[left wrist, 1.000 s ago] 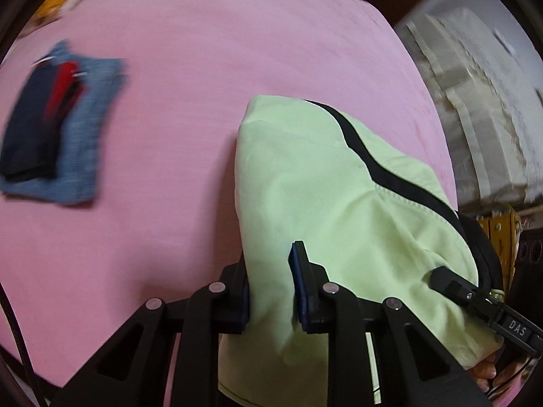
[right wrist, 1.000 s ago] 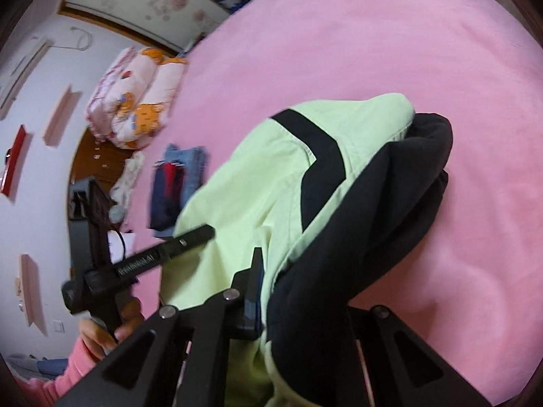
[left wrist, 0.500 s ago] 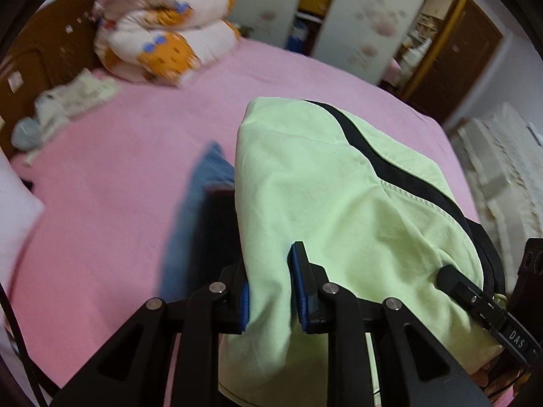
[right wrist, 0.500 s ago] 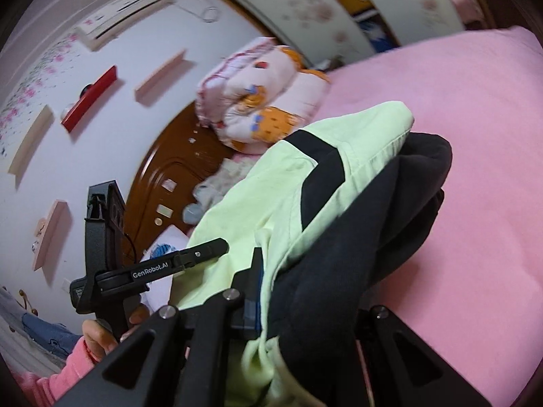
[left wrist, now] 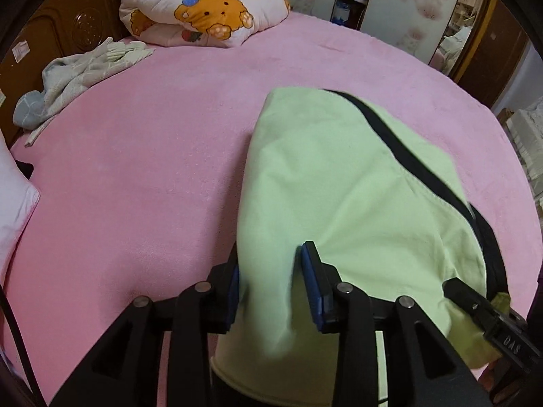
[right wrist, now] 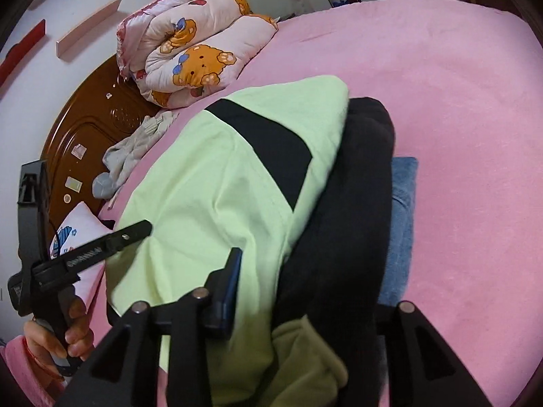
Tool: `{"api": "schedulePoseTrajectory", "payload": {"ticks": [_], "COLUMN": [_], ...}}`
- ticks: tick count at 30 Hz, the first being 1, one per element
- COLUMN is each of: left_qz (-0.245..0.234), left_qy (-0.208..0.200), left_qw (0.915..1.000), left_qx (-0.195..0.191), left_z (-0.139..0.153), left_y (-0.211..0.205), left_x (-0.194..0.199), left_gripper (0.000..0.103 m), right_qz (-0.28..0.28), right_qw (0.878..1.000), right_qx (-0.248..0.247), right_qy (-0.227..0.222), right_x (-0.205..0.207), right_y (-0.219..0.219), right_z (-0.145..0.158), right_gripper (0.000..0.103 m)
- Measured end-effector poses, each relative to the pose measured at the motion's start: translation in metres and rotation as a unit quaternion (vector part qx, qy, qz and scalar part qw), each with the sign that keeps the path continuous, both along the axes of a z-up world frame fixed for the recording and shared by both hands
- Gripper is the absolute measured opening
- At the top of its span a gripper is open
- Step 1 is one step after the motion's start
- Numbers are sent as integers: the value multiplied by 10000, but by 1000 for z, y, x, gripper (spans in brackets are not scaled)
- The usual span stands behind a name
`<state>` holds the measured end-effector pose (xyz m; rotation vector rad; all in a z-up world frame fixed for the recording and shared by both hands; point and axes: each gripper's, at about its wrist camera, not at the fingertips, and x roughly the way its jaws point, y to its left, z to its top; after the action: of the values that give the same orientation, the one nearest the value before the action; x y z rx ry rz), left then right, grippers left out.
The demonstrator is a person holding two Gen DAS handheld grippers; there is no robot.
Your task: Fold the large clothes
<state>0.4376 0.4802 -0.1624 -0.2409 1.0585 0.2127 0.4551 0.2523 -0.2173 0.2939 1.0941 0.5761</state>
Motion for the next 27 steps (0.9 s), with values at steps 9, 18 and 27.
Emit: {"api": "schedulePoseTrajectory", "payload": {"ticks": [9,18,27], "left_qz": [553,1098,820], "left_qy": [61,294,801], "left_qw": [9961,9916,9932], "left_qx": [680,610,191], "left_z": [25,39,71], "left_y": [-19,-116,-272], "left_x": [-67,-188,-321], "left_gripper": [63,68,68], "right_qz": [-888,-1611,-2378], "right_qw": [9943,9752,9522], "right_qx": [210,-475,-889], "right_qy": [554,1439,1696], "right_x": [-35,-182,-343], "right_y": [-84,-228,-415], "right_z": [-3,-26,11], "right_gripper": [74,75,75]}}
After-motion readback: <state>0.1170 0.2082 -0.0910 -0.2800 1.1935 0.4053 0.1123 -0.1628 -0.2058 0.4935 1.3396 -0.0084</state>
